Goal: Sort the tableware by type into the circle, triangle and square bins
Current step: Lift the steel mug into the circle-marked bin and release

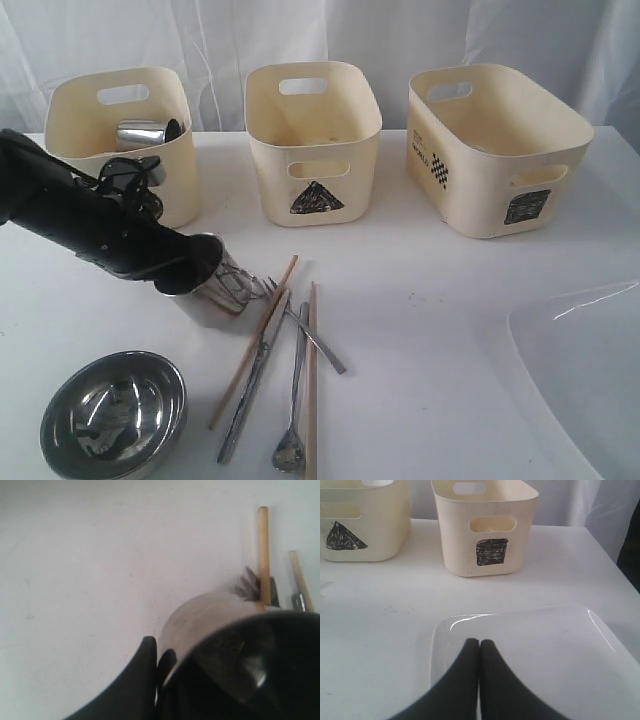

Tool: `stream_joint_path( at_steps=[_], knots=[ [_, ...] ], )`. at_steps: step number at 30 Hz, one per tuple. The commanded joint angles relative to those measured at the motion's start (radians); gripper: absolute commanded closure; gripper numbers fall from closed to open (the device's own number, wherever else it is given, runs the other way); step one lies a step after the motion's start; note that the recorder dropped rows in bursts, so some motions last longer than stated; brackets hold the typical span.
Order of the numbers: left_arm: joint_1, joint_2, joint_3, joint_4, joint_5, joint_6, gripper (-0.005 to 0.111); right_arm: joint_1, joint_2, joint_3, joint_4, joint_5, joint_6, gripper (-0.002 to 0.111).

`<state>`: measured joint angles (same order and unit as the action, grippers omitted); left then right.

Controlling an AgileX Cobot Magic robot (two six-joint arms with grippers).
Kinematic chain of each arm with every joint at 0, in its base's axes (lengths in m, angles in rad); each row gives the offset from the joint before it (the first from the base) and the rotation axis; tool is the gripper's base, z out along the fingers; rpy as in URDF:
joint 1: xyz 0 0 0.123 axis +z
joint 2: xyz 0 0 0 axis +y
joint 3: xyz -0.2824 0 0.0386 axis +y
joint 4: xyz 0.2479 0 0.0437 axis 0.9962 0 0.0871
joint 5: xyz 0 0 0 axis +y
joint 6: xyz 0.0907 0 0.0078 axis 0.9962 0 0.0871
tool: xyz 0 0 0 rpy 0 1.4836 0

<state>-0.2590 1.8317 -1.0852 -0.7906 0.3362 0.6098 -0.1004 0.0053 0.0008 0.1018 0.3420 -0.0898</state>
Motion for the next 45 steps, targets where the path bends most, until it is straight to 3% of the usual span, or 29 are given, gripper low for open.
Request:
stream_joint_path(
  at_steps=[1,6,13,18,21,23,26,28,31,33,42,45],
  knots=[
    [-0.003,-0.106,-0.039,-0.014,0.014,-0.010,0.107,0.001,-0.005,-0.001,0.000,-0.006,0.004,0.108],
    [-0.003,-0.266,-0.074,0.035,-0.033,-0.010,0.107,0.001,-0.005,-0.001,0.000,-0.006,0.004,0.108],
    [-0.003,-0.410,-0.082,0.119,-0.514,0.059,0.107,0.001,-0.005,-0.001,0.000,-0.006,0.004,0.108],
    [-0.003,-0.350,-0.085,0.121,-0.860,0.055,0.107,0.001,-0.005,-0.001,0.000,-0.006,0.004,0.108],
    [-0.003,-0.238,-0.121,0.167,-1.065,-0.026,0.107,0.001,-0.005,-0.001,0.000,-0.006,0.004,0.108],
    [0.006,-0.147,-0.177,0.231,-1.128,-0.123,0.107,0.001,-0.005,-0.001,0.000,-0.006,0.004,0.108],
    [0.029,-0.023,-0.274,0.402,-1.045,-0.213,0.107,0.001,-0.005,-0.001,0.000,-0.006,0.004,0.108],
    [0.041,0.041,-0.346,0.440,-0.890,-0.199,0.107,0.001,-0.005,-0.001,0.000,-0.006,0.004,0.108],
    [0.061,0.075,-0.440,0.362,-0.534,-0.134,0.107,0.001,-0.005,-0.001,0.000,-0.006,0.004,0.108],
    [0.079,0.075,-0.481,0.324,-0.393,-0.136,0.107,0.001,-0.005,-0.001,0.000,-0.006,0.004,0.108],
    [0.172,0.082,-0.533,0.341,-0.327,-0.120,0.106,0.001,-0.005,-0.001,0.000,-0.006,0.004,0.108],
    [0.178,0.099,-0.533,0.380,-0.267,-0.065,0.096,0.001,-0.005,-0.001,0.000,-0.006,0.004,0.108]
  ],
)
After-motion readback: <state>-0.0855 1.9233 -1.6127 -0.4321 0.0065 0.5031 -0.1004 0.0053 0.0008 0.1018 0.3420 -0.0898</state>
